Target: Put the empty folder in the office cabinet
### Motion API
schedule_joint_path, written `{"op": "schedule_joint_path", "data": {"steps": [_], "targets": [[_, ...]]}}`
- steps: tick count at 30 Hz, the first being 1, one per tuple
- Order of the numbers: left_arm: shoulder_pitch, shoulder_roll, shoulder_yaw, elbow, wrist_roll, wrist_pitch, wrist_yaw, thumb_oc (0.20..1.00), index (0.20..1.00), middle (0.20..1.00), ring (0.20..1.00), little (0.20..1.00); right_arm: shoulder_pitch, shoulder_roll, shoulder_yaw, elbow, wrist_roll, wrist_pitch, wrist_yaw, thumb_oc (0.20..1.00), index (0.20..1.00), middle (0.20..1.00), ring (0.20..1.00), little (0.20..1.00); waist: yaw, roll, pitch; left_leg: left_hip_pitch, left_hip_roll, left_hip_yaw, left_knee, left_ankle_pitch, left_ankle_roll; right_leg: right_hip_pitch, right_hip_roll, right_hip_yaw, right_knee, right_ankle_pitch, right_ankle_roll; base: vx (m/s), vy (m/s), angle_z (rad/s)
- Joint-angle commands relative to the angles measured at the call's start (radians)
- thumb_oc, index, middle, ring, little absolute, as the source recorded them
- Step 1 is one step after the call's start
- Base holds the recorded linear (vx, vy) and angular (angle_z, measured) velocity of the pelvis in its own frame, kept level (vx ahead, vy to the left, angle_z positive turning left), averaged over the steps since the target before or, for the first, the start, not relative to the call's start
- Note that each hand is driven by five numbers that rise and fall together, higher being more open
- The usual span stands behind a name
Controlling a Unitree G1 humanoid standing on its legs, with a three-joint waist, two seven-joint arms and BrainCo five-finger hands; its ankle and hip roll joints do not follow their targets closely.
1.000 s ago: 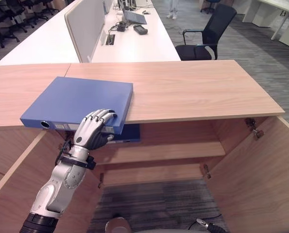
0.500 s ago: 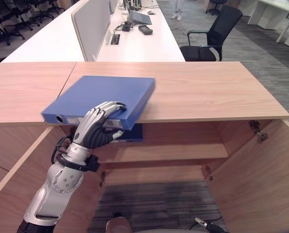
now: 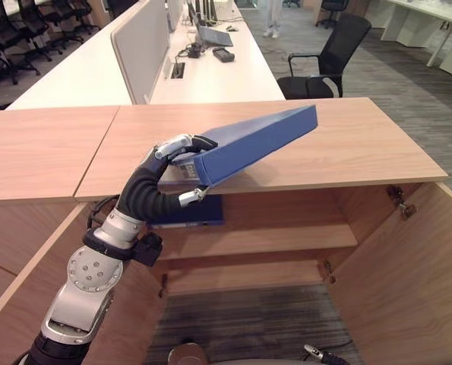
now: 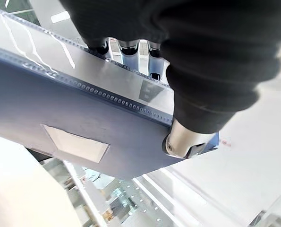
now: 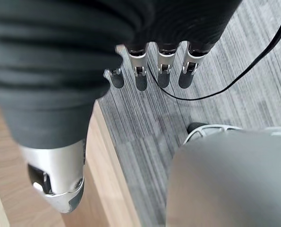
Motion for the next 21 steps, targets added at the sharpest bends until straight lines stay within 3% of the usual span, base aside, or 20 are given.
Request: {"op": "schedule_joint_path", "data": {"steps": [1, 14, 17, 21], "targets": [[0.014, -0.012, 0.016, -0.042, -0.068, -0.030, 0.028, 0.200, 0.200, 0.200, 0.200, 0.200, -0.034, 0.011, 0.008, -0.016, 0.050, -0.022, 0.007, 1.000, 1.000, 1.000, 1.000, 1.000, 0.002, -0.040, -0.004, -0.087, -0.014, -0.007, 0.169, -0.089, -0.011, 0.022, -0.001, 0.006, -0.075, 0.081, 0.016, 0.00, 0.000, 0.00], [-0.126, 0.007, -0.039, -0.093, -0.088, -0.024, 0.012, 0.200, 0.200, 0.200, 0.200, 0.200, -0.035, 0.005, 0.019, -0.027, 0.044, -0.023, 0.008, 1.000, 1.000, 1.000, 1.000, 1.000, -0.010, -0.044, -0.009, -0.082, -0.011, -0.005, 0.163, -0.094, -0.010, 0.015, -0.004, 0.008, -0.072, 0.082, 0.023, 0.00, 0.000, 0.00], [-0.303, -0.026, -0.075, -0.130, -0.093, -0.036, 0.056, 0.200, 0.200, 0.200, 0.200, 0.200, -0.036, 0.007, 0.035, -0.026, 0.044, -0.022, 0.008, 1.000, 1.000, 1.000, 1.000, 1.000, -0.023, -0.047, -0.018, -0.075, -0.012, 0.001, 0.155, -0.097, -0.009, 0.013, -0.005, 0.010, -0.071, 0.082, 0.026, 0.00, 0.006, -0.01], [-0.416, -0.058, -0.121, -0.116, -0.106, -0.032, 0.070, 0.200, 0.200, 0.200, 0.200, 0.200, -0.040, 0.006, 0.048, -0.033, 0.038, -0.016, 0.012, 1.000, 1.000, 1.000, 1.000, 1.000, -0.027, -0.050, -0.021, -0.077, -0.011, 0.007, 0.158, -0.092, -0.010, 0.011, -0.007, 0.009, -0.071, 0.082, 0.027, -0.02, 0.004, 0.00]]}}
